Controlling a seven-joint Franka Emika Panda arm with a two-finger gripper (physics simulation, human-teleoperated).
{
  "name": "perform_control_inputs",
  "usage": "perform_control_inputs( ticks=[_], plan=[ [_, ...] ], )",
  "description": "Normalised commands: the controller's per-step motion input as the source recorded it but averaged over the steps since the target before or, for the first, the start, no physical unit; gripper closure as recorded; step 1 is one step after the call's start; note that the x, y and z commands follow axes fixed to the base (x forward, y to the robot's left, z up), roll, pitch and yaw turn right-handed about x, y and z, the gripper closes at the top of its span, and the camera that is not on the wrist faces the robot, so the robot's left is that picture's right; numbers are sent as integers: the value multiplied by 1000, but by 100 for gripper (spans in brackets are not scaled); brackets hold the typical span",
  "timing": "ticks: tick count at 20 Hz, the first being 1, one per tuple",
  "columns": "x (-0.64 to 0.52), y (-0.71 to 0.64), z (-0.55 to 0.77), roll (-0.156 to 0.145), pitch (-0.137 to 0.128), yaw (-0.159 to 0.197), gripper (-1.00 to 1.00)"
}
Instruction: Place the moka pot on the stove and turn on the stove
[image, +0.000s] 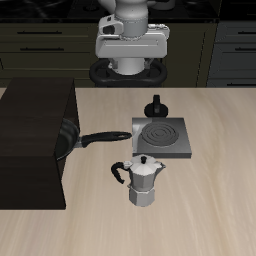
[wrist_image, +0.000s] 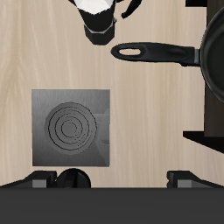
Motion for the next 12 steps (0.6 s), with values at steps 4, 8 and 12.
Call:
perform_control_inputs(
  ticks=[4, 8, 12],
  plan=[
    [323, -8, 4, 0, 10, 11, -100],
    [188, -7, -34, -30, 7, -29, -100],
    [112, 83, -78, 14, 27, -16, -100]
  ],
)
